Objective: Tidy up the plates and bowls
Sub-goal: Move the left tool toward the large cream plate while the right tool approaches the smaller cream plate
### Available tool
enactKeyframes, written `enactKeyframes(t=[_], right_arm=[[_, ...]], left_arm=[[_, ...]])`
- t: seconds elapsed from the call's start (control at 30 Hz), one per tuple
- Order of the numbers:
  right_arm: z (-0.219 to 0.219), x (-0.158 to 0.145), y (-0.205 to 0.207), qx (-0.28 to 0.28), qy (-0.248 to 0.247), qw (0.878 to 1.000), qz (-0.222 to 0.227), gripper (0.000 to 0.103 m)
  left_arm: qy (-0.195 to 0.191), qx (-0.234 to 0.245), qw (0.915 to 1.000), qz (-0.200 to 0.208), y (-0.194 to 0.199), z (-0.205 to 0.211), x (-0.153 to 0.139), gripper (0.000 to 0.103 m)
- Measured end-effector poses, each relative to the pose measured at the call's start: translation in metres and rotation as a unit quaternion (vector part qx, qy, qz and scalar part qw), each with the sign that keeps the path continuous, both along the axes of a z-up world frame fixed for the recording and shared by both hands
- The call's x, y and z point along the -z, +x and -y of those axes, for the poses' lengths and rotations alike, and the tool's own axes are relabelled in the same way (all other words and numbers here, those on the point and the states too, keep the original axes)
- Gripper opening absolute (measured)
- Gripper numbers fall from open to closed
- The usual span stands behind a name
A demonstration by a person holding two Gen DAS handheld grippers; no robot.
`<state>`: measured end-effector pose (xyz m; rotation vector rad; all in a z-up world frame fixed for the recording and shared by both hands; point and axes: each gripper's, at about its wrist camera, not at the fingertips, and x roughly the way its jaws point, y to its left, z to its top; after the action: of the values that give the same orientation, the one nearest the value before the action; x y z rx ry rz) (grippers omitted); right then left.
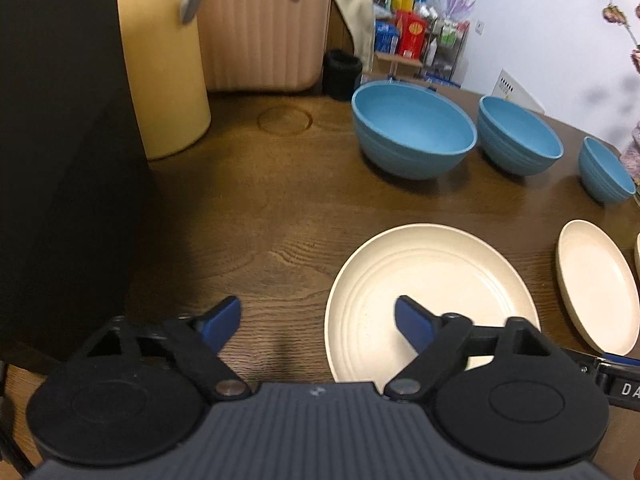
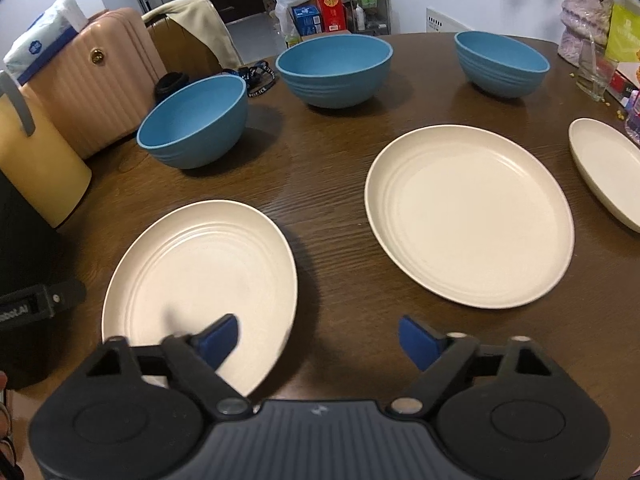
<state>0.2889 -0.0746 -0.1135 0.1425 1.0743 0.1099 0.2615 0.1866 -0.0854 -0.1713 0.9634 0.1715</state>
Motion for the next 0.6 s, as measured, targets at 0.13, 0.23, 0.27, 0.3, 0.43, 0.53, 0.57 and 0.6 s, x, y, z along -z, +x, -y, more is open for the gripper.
enactKeyframes(t=[0.13, 0.23, 0.27, 0.3, 0.43, 0.53, 0.57, 0.6], right_arm=[[-0.005, 0.012, 0.014, 0.003, 0.01, 1.0, -0.014, 0.066], [-0.006, 0.019, 0.023, 0.005, 0.017, 1.0, -0.021, 0.056], [-0.007, 0.021, 0.026, 0.006, 0.019, 1.0, -0.023, 0.054], [-0.007, 0.022, 0.028, 0.007, 0.019, 1.0, -0.024, 0.054], [-0.008, 0.029, 0.038, 0.011, 0.019, 0.999, -0.031, 0.048], [-0.009, 0.033, 0.045, 0.014, 0.025, 0.999, -0.035, 0.044], [-0.009, 0.034, 0.047, 0.014, 0.026, 0.999, -0.036, 0.043], [-0.009, 0.035, 0.048, 0.014, 0.027, 0.999, -0.037, 0.042]], left_arm=[[-0.02, -0.006, 0.9994, -0.028, 0.015, -0.006, 0.015, 0.075], [-0.034, -0.007, 0.9984, -0.043, 0.024, -0.009, 0.024, 0.07], [-0.038, -0.009, 0.998, -0.049, 0.027, -0.01, 0.027, 0.069], [-0.042, -0.011, 0.9975, -0.056, 0.03, -0.011, 0.03, 0.066], [-0.053, -0.02, 0.9951, -0.081, 0.041, -0.013, 0.041, 0.056], [-0.056, -0.023, 0.9941, -0.09, 0.046, -0.013, 0.046, 0.051], [-0.056, -0.023, 0.9939, -0.092, 0.048, -0.013, 0.047, 0.049], [-0.056, -0.023, 0.9937, -0.094, 0.05, -0.013, 0.048, 0.047]])
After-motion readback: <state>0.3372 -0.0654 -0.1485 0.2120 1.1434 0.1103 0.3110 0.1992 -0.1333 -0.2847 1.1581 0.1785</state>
